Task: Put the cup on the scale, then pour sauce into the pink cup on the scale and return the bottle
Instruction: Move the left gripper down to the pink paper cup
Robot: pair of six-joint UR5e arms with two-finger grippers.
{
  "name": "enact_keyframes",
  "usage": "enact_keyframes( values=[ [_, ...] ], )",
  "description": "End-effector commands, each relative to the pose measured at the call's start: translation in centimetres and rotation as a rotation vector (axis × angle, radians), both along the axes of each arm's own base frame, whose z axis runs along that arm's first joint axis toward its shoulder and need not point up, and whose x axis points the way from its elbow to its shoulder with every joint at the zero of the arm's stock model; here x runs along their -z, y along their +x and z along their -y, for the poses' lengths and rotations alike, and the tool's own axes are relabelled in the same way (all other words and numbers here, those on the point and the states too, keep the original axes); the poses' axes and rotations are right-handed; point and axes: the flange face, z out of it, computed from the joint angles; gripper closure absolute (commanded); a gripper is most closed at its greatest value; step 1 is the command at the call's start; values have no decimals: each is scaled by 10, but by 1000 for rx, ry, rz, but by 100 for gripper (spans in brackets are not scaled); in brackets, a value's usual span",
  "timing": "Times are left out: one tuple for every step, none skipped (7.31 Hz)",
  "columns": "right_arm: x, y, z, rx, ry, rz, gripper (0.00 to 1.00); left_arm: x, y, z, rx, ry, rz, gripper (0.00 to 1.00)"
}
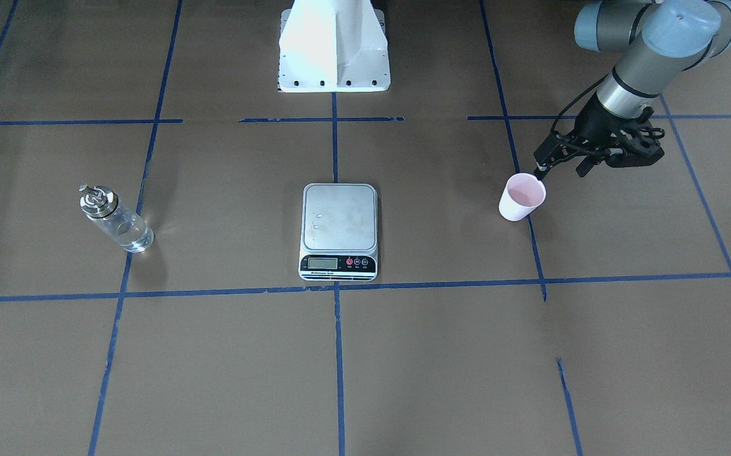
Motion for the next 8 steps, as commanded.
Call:
enact_keyframes(
  values=[
    [3, 0, 1, 0, 8, -2, 0, -13, 18, 0, 2, 11, 42, 0],
    [2, 0, 1, -1, 10, -8, 0, -17, 22, -2, -6, 9, 47, 0],
    [3, 0, 1, 0, 10, -3, 0, -18, 26, -3, -9, 10, 52, 0],
    [3, 0, 1, 0, 11, -5, 0, -17, 27, -4, -13, 10, 51, 0],
    [3, 0, 1, -1, 11, -6, 0, -20, 32, -5, -20, 8, 55, 1],
    [3, 0, 1, -1, 11, -6, 0, -19, 44, -4, -34, 8, 55, 2],
    [3, 0, 1, -1, 10, -6, 0, -19, 51, 1, -36, 8, 56, 4],
    [3, 0, 1, -1, 10, -6, 0, -19, 52, 1, -40, 10, 56, 7]
  ],
)
